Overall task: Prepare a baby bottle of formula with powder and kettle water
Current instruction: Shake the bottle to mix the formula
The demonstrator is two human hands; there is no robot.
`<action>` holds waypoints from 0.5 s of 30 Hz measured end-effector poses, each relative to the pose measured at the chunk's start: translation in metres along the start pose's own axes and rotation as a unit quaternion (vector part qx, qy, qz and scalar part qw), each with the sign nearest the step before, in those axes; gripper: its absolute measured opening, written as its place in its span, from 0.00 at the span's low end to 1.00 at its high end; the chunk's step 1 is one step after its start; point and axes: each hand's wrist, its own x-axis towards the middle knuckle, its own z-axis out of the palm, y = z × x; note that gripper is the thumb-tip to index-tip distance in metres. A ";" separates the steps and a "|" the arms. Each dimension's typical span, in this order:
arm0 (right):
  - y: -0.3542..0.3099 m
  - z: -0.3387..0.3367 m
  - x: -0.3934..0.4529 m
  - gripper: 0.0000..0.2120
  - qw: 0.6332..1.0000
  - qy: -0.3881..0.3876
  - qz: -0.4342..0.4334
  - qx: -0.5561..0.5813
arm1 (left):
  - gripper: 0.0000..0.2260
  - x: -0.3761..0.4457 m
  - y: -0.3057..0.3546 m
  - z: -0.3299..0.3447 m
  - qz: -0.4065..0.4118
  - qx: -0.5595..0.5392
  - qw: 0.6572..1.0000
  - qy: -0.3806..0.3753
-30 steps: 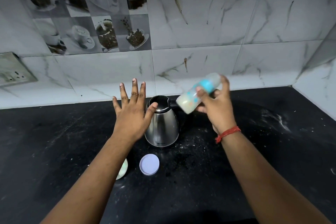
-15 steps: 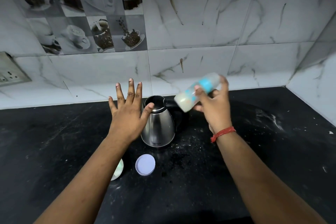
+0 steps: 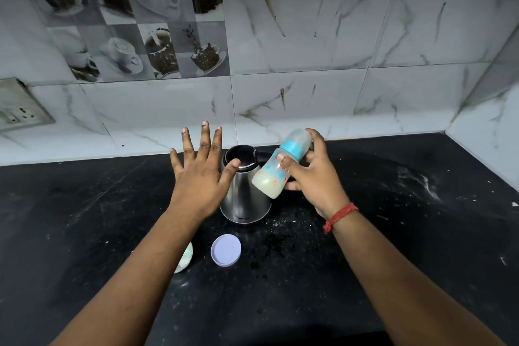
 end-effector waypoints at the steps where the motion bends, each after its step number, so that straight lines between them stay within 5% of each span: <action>1: -0.001 0.000 -0.001 0.34 1.000 0.009 -0.005 0.018 | 0.36 -0.001 0.001 0.001 0.002 0.003 1.000 0.001; 15: 0.002 -0.002 -0.011 0.34 0.999 -0.016 -0.004 0.033 | 0.37 -0.016 0.006 0.010 -0.001 -0.001 1.000 -0.015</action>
